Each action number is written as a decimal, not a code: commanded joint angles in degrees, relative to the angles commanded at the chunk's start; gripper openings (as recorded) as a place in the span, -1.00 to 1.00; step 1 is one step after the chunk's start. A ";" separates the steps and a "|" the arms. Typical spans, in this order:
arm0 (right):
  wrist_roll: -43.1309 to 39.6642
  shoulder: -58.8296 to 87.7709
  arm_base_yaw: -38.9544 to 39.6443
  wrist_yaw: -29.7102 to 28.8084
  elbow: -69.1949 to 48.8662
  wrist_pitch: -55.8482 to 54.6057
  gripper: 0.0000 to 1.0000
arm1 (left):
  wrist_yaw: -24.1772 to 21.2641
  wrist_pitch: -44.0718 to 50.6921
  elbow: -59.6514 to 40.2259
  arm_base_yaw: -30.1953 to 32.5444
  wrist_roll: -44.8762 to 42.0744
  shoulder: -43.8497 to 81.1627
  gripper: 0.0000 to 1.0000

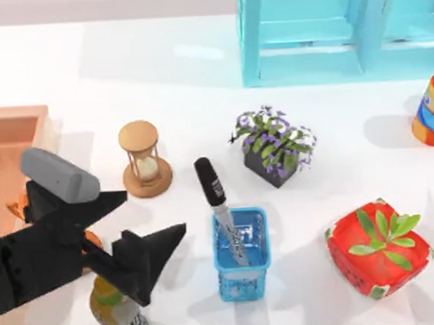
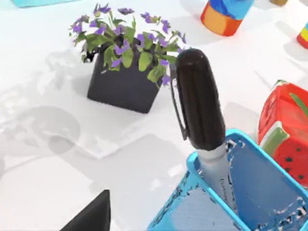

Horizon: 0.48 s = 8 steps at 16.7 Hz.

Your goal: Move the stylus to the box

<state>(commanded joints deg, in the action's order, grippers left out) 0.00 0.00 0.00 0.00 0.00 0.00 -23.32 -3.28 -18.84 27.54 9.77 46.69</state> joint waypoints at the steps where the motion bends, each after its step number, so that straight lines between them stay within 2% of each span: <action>1: 0.00 0.00 0.00 0.00 0.00 0.00 1.00 | -1.10 0.64 -1.77 1.16 2.00 4.14 1.00; 5: 0.00 0.00 0.00 0.00 0.00 0.00 1.00 | -3.12 3.47 -6.27 2.27 9.02 14.90 1.00; 8: 0.00 0.00 0.00 0.00 0.00 0.00 1.00 | -3.15 4.30 -6.78 1.77 10.63 16.71 1.00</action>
<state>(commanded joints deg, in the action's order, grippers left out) 0.00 0.00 0.00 0.00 0.00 0.00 -26.48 1.02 -25.62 29.31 20.40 63.40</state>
